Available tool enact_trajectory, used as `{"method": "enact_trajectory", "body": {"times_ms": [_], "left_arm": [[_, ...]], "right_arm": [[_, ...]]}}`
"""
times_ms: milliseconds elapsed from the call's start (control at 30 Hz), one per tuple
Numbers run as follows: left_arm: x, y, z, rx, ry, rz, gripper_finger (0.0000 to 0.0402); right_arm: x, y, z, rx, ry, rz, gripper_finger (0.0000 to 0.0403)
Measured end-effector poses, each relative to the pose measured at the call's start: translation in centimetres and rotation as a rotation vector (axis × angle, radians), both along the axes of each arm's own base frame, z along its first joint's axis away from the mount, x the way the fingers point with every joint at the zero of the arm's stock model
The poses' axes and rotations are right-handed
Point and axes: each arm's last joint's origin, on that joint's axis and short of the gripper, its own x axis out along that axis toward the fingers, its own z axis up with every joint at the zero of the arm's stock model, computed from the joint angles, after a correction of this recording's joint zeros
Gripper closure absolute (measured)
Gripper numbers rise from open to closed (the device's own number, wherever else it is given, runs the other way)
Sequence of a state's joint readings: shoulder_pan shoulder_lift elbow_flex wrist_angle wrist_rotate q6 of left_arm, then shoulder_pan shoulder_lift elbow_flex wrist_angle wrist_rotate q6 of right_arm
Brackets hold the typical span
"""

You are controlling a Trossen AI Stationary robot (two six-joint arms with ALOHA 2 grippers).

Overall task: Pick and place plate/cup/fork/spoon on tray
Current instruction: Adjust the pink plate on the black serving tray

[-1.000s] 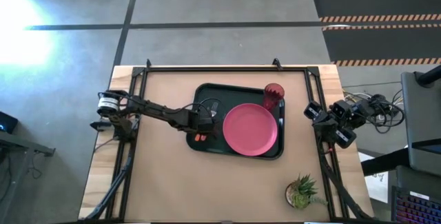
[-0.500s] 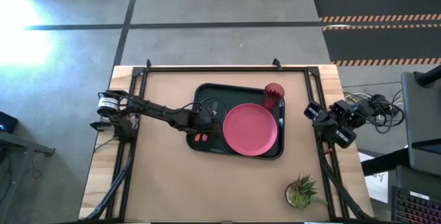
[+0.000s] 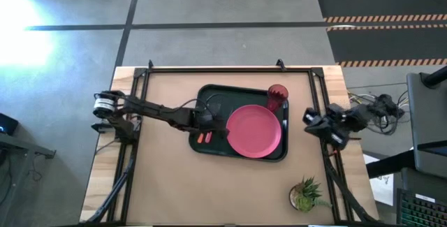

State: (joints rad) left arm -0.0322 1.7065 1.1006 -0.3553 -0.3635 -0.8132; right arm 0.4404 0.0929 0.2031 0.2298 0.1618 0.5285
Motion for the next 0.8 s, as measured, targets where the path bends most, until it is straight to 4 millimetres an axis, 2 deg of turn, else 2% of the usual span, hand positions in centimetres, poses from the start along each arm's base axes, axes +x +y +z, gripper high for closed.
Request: {"method": "enact_trajectory", "body": {"times_ms": [133, 267, 467, 633, 800], "left_arm": [[-1.0, 0.2, 3.6, 0.069, -0.090, -0.017, 0.0401], [-3.2, 0.4, 7.4, 0.134, -0.177, 0.006, 0.0401], [-7.2, 0.6, 11.5, 0.189, -0.234, 0.008, 0.0401], [-9.5, 0.7, 13.8, 0.248, -0.295, -0.019, 0.0401], [-10.9, 0.8, 14.8, 0.297, -0.319, -0.025, 0.0401]], "right_arm": [[1.2, 0.6, -0.4, 0.048, 0.078, 0.025, 0.0394], [2.2, 1.0, 0.0, 0.047, 0.190, 0.037, 0.0394], [4.4, 2.0, 0.4, 0.006, 0.606, -0.012, 0.0394], [5.6, 2.5, 0.5, 0.006, 0.927, -0.097, 0.0394], [6.2, 2.8, -1.0, 0.044, 1.269, -0.230, 0.0394]]}}
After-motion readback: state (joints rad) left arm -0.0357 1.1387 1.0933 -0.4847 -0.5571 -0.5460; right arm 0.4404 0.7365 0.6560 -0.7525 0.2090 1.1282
